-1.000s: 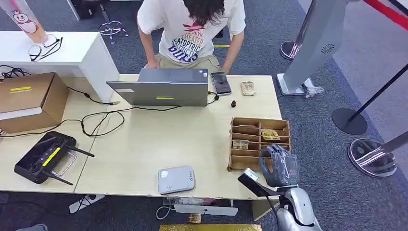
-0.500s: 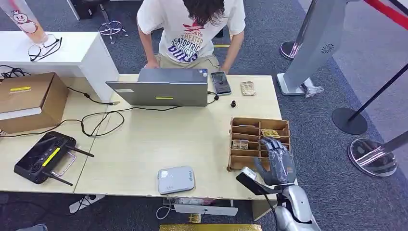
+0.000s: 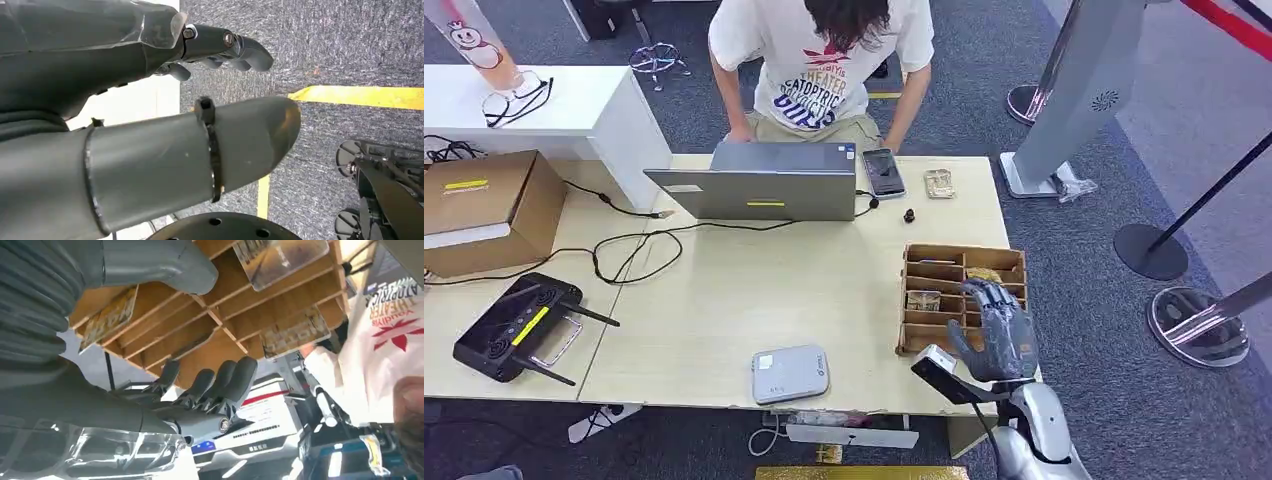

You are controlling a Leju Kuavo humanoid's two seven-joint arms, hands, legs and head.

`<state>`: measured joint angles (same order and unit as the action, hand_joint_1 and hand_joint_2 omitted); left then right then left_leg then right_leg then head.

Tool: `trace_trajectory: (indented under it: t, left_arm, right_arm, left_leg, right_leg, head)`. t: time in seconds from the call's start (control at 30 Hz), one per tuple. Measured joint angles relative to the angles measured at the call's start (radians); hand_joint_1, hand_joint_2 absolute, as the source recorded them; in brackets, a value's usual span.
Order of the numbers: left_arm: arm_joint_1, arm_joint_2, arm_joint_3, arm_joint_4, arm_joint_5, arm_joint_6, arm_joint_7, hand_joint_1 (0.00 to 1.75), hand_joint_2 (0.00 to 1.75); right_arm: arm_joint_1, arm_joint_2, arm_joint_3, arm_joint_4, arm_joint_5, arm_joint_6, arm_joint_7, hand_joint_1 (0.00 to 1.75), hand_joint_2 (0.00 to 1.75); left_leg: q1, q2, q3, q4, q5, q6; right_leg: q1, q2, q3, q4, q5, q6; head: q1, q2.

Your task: Pass the card to the sensor for recognition and then transmit it.

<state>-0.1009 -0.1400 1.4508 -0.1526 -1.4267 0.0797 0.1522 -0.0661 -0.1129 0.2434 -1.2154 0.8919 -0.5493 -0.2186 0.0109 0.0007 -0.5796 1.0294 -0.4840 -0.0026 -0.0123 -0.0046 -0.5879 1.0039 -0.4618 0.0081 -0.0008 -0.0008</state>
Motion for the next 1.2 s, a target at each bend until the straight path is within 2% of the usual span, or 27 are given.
trace_trajectory:
  t: [0.23, 0.33, 0.4, 0.43, 0.47, 0.63, 0.67, 0.8, 1.2]
  left_arm:
    - [0.0, 0.0, 0.005, 0.0, 0.0, 0.0, 0.0, 0.0, 0.0]
    - [0.0, 0.0, 0.005, 0.0, 0.003, 0.0, 0.0, 0.0, 0.0]
    - [0.0, 0.0, 0.006, 0.0, 0.004, -0.001, 0.0, 0.0, 0.0]
    - [0.0, 0.0, 0.006, 0.0, 0.005, -0.002, 0.0, 0.0, 0.0]
    - [0.0, 0.0, 0.006, 0.0, 0.005, -0.002, 0.0, 0.0, 0.0]
    - [0.0, 0.0, 0.006, 0.0, 0.006, -0.003, 0.0, 0.0, 0.0]
    - [0.0, 0.0, 0.006, 0.0, 0.006, -0.003, 0.0, 0.0, 0.0]
    - [0.001, 0.0, 0.007, 0.0, 0.007, -0.003, 0.0, 0.0, 0.0]
    - [0.004, 0.0, 0.023, 0.0, 0.007, -0.006, -0.005, 0.0, 0.0]
  right_arm:
    - [0.012, -0.012, 0.0, -0.048, 0.001, 0.007, 0.0, 0.73, 1.75]
    - [0.017, -0.018, 0.0, -0.064, 0.003, 0.017, 0.003, 0.82, 1.75]
    - [0.021, -0.024, 0.001, -0.074, 0.01, 0.026, 0.012, 0.99, 1.75]
    - [0.024, -0.027, 0.001, -0.079, 0.017, 0.028, 0.015, 0.98, 1.75]
    - [0.027, -0.031, 0.001, -0.084, 0.021, 0.032, 0.021, 0.89, 1.75]
    - [0.047, -0.048, 0.001, -0.109, 0.037, 0.044, 0.042, 0.84, 1.75]
    - [0.051, -0.052, 0.0, -0.114, 0.039, 0.046, 0.045, 0.77, 1.75]
    - [0.063, -0.063, -0.002, -0.125, 0.042, 0.053, 0.056, 0.84, 1.75]
    - [0.094, -0.085, -0.031, -0.128, 0.056, 0.059, 0.074, 0.8, 1.75]
  left_leg:
    - [0.0, 0.0, 0.0, 0.0, 0.0, 0.0]
    - [0.0, 0.0, 0.0, 0.0, 0.0, 0.0]
    - [0.0, 0.0, 0.0, 0.0, 0.0, 0.0]
    - [0.0, 0.0, 0.0, 0.0, 0.0, 0.0]
    - [0.0, 0.0, 0.0, 0.0, 0.0, 0.0]
    - [0.0, 0.0, 0.0, 0.0, 0.0, 0.0]
    - [0.0, 0.0, 0.0, 0.0, 0.0, 0.0]
    - [0.0, 0.0, 0.0, 0.0, 0.0, 0.0]
    - [0.0, 0.0, 0.0, 0.0, 0.0, 0.0]
  right_leg:
    - [0.0, 0.0, 0.0, 0.0, 0.0, 0.0]
    - [0.0, 0.0, 0.0, 0.0, 0.0, 0.0]
    - [0.0, 0.0, 0.0, 0.0, 0.0, 0.0]
    - [0.0, 0.0, 0.0, 0.0, 0.0, 0.0]
    - [0.0, 0.0, 0.0, 0.0, 0.0, 0.0]
    - [0.0, 0.0, 0.0, 0.0, 0.0, 0.0]
    - [0.0, 0.0, 0.0, 0.0, 0.0, 0.0]
    - [0.0, 0.0, 0.0, 0.0, 0.0, 0.0]
    - [0.0, 0.0, 0.0, 0.0, 0.0, 0.0]
  head:
    - [0.0, 0.0]
    - [0.0, 0.0]
    - [0.0, 0.0]
    - [0.0, 0.0]
    - [0.0, 0.0]
    - [0.0, 0.0]
    - [0.0, 0.0]
    - [0.0, 0.0]
    - [0.0, 0.0]
